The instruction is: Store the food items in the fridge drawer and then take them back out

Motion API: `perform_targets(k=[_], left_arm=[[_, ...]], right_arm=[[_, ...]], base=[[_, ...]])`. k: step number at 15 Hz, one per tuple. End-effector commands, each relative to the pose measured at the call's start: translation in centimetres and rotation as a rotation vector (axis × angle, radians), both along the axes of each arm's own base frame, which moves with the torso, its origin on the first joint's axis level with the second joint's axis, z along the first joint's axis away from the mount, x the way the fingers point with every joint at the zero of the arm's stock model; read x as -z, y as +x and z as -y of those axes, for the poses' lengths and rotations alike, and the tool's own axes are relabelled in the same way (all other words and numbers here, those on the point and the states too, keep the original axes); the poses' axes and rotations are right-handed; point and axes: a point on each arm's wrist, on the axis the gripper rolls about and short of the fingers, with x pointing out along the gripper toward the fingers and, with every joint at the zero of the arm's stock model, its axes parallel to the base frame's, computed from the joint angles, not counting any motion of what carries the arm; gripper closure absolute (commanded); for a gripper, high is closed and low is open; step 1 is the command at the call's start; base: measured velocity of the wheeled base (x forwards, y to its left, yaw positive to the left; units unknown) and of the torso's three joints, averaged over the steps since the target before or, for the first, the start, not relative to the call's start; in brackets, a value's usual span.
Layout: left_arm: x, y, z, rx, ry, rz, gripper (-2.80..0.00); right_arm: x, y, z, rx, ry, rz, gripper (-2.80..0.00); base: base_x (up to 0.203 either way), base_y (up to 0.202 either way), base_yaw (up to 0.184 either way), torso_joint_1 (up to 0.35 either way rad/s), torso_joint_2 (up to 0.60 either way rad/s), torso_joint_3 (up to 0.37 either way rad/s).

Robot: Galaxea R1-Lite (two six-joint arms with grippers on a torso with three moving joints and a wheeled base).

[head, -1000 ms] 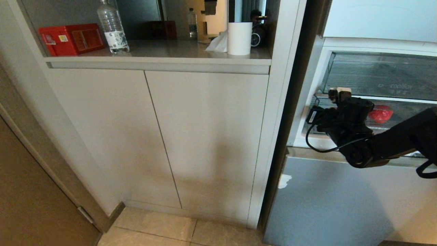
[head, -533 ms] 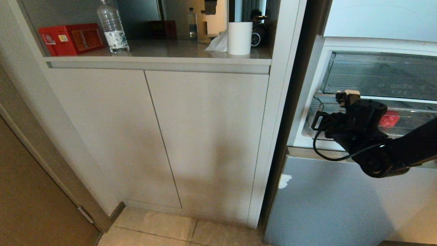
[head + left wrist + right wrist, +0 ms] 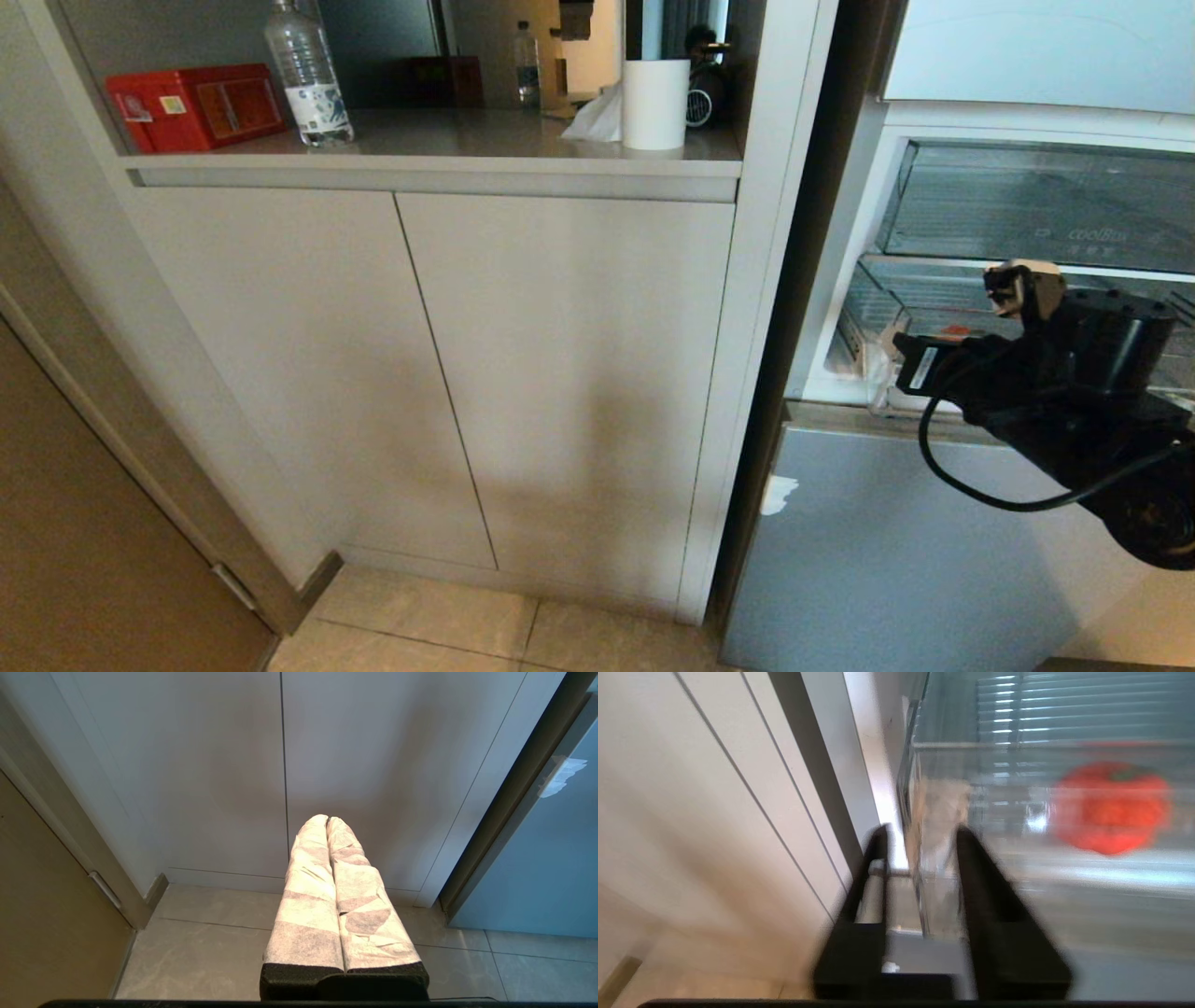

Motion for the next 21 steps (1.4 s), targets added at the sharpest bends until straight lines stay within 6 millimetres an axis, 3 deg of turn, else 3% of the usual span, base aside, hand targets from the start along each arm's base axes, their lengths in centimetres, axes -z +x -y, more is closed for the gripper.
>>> perform_targets(k=[1,4,6,9,10,12,17,21], left_arm=[[0.0,0.0,0.0,-0.001,0.0,0.0,0.0],[0.0,0.0,0.0,-0.001,0.0,0.0,0.0],[0.0,0.0,0.0,-0.001,0.0,0.0,0.0],[0.0,0.0,0.0,-0.001,0.0,0.0,0.0],[0.0,0.0,0.0,-0.001,0.0,0.0,0.0],[0.0,0.0,0.0,-0.001,0.0,0.0,0.0],[0.0,0.0,0.0,-0.001,0.0,0.0,0.0],[0.0,0.0,0.0,-0.001,0.0,0.0,0.0]], right_arm=[[-1.7,-3.3,0.0,-0.012,0.011,0.049,-2.8],[-1.3,-6.2,0.4,-0.018,0.004,-0.004,-2.8],[-2.6,-7.6,0.7,-0.012,0.006,0.011,-2.8],[-5.9,-6.5,1.8,0.035,0.0,-0.036,-2.8],[-6.5,-5.8,2.2,0.05,-0.003,-0.061,0.0],[-7.5,-2.9,2.7,0.072,-0.005,-0.089,0.0],[-5.7,5.4,3.9,0.105,-0.015,-0.211,0.0],[-5.0,8.1,4.3,0.104,-0.018,-0.334,0.0]], base=[[0.0,0.0,0.0,0.0,0.0,0.0],[0.0,0.0,0.0,0.0,0.0,0.0],[0.0,0.0,0.0,0.0,0.0,0.0],[0.0,0.0,0.0,0.0,0.0,0.0],[0.0,0.0,0.0,0.0,0.0,0.0],[0.0,0.0,0.0,0.0,0.0,0.0],[0.0,0.0,0.0,0.0,0.0,0.0],[0.0,0.0,0.0,0.0,0.0,0.0]])
